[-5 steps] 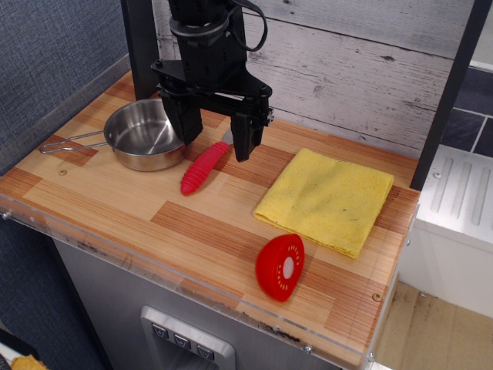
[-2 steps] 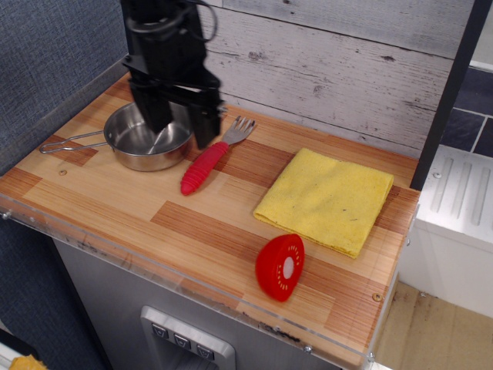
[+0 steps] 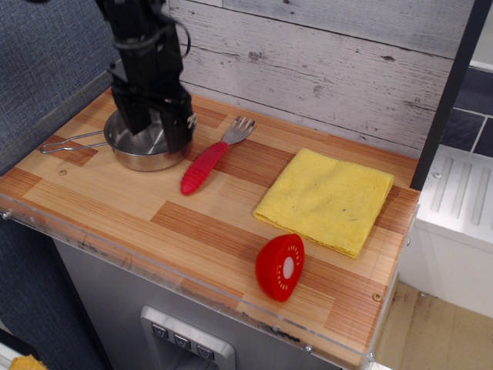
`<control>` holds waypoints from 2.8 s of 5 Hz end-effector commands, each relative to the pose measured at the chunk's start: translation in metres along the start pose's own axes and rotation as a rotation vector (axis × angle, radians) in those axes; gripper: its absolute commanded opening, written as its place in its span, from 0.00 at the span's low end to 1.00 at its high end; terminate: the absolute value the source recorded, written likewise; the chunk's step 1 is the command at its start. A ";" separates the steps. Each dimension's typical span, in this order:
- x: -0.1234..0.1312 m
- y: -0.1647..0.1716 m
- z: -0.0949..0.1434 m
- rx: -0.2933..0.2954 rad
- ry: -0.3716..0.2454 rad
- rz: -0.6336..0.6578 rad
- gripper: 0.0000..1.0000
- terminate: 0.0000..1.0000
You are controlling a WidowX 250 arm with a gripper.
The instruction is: Place the pot on top of the towel.
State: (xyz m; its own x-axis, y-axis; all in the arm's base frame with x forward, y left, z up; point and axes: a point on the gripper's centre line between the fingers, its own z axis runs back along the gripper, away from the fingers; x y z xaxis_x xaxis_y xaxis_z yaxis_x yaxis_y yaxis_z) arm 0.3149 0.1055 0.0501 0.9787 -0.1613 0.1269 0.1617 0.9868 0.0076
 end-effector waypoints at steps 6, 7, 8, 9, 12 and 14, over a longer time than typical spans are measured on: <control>0.006 0.006 -0.032 -0.050 0.049 0.058 0.00 0.00; 0.002 0.008 -0.012 -0.073 -0.003 0.031 0.00 0.00; -0.009 0.009 0.029 -0.031 -0.082 0.062 0.00 0.00; -0.022 -0.008 0.072 0.039 -0.171 0.097 0.00 0.00; 0.023 -0.135 0.056 -0.165 -0.121 0.006 0.00 0.00; 0.022 -0.185 0.032 -0.167 -0.053 -0.034 0.00 0.00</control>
State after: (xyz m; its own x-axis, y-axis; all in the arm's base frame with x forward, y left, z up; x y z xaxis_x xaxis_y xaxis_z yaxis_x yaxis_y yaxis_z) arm 0.3009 -0.0792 0.0702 0.9736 -0.1805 0.1397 0.2016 0.9669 -0.1561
